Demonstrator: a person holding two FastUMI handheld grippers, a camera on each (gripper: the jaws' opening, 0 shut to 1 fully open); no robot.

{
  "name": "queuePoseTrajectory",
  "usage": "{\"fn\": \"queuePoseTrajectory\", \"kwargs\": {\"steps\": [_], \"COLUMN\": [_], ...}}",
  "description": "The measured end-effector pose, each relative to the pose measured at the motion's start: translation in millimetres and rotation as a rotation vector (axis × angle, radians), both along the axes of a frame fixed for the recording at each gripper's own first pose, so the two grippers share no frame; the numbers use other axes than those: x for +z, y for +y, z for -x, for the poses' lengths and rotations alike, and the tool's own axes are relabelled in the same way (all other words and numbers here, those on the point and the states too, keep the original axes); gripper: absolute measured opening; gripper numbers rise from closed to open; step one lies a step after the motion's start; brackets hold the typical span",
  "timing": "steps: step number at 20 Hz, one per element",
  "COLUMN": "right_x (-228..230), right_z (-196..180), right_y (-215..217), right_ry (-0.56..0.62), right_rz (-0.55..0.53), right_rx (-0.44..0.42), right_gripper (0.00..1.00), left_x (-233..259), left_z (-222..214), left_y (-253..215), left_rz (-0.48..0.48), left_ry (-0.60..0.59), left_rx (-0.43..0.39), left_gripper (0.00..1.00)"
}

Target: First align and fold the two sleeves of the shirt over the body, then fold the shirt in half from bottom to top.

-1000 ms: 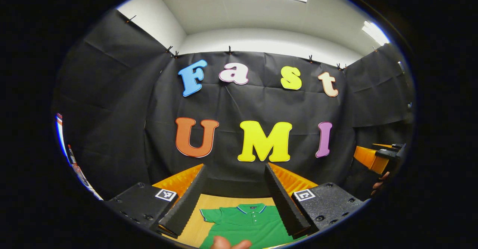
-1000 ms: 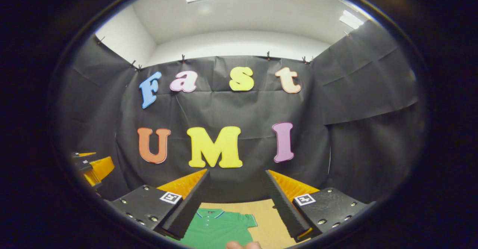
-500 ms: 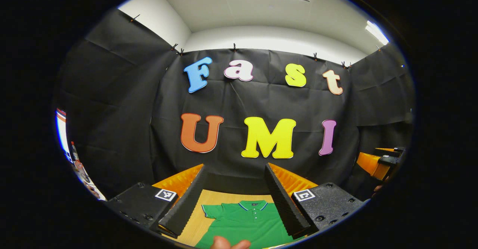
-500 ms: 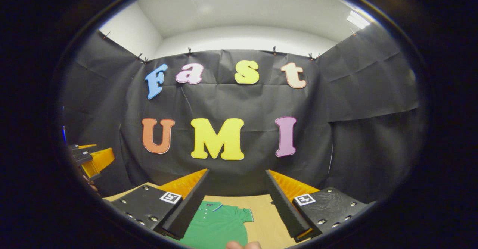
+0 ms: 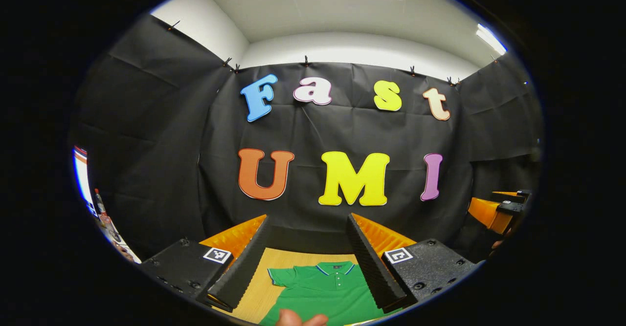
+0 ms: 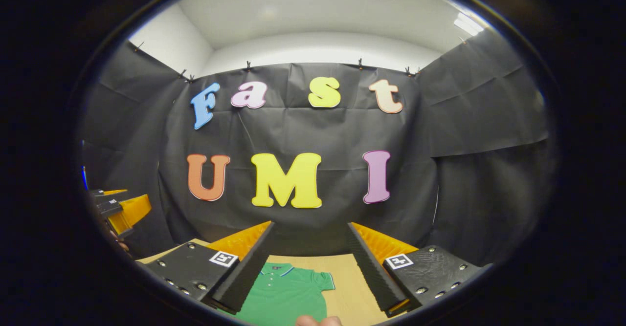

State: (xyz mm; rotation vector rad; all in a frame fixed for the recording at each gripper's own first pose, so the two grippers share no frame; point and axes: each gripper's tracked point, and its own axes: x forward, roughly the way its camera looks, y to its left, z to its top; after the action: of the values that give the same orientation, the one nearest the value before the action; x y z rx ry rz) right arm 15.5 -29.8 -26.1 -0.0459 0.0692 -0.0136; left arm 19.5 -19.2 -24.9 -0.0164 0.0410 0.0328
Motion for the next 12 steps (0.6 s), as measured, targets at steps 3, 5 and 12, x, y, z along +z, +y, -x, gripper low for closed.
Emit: {"fn": "queuePoseTrajectory", "kwargs": {"steps": [3,5,12], "right_x": [-5.8,-11.0,-156.5], "right_z": [-9.2,-24.9,-159.2], "right_y": [-1.1,-4.2,-15.0], "right_ry": [0.015,0.03,0.437], "right_rz": [0.017,0.04,0.072], "right_rx": [-0.008,-0.016,0.049], "right_gripper": [0.93,0.93,0.94], "left_x": [-6.1,-10.6,-40.3], "left_z": [-3.8,-8.6,-39.9], "left_y": [3.2,3.0,18.1], "left_rz": [-0.001,0.011,0.062], "left_ry": [0.009,0.018,0.071], "left_rx": [0.001,-0.004,0.009], "left_gripper": [0.98,0.98,0.98]}}
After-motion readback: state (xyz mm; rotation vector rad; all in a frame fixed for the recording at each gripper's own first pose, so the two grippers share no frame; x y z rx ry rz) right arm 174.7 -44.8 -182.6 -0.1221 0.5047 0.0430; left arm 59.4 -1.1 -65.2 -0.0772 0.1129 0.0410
